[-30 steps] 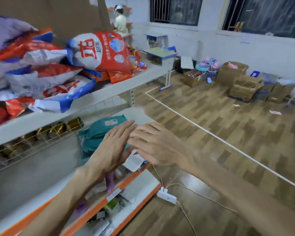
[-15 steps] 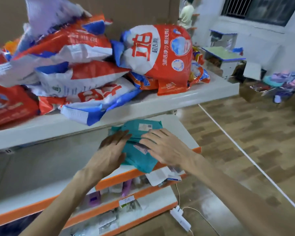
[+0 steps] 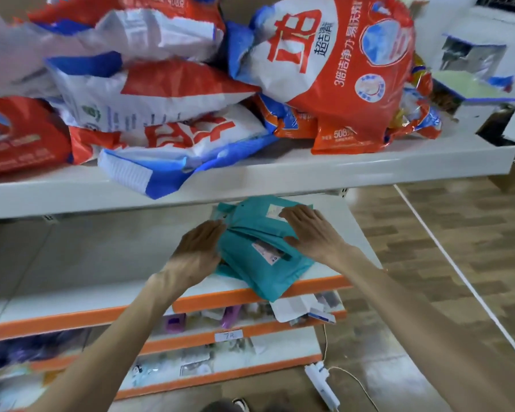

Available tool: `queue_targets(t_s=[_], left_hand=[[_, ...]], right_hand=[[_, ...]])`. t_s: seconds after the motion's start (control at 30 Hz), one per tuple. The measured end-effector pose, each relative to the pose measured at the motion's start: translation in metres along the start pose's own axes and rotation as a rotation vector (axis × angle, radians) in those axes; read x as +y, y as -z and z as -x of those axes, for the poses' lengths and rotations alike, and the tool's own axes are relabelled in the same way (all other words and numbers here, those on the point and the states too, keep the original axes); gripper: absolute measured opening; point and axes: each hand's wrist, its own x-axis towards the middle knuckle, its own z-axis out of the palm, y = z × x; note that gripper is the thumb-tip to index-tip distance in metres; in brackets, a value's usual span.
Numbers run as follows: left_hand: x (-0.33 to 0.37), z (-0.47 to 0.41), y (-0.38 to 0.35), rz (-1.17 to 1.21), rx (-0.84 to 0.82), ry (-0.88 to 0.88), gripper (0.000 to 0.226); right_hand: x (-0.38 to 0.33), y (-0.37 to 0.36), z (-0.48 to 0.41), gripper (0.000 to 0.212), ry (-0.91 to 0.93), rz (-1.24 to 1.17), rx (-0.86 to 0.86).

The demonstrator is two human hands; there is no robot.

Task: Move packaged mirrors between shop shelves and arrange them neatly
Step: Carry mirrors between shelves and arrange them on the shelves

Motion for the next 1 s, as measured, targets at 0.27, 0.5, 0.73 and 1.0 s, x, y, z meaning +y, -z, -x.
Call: queue_targets(t_s=[0.27, 0.5, 0.73, 1.0], left_hand=[[0.02, 0.0, -0.048, 0.025, -0.105, 0.083, 0.064], [0.042, -0.006, -0.063, 0.109, -0.126, 0.175, 0.061], [0.049, -0.001, -0.078, 0.159, -0.157, 0.221, 0.057], [0.057, -0.015, -0.075, 0.218, -0.156, 0.319, 0.042]], right_hand=[[0.021, -0.053, -0.024, 0.074, -0.087, -0.07, -0.098], [0.037, -0.074, -0.036, 0.065, -0.148, -0.222, -0.236], [0.027, -0.071, -0.026, 0.031, -0.101, -0.116, -0.106], [0.033, -0.048, -0.009, 0.022, -0.084, 0.04, 0.042]])
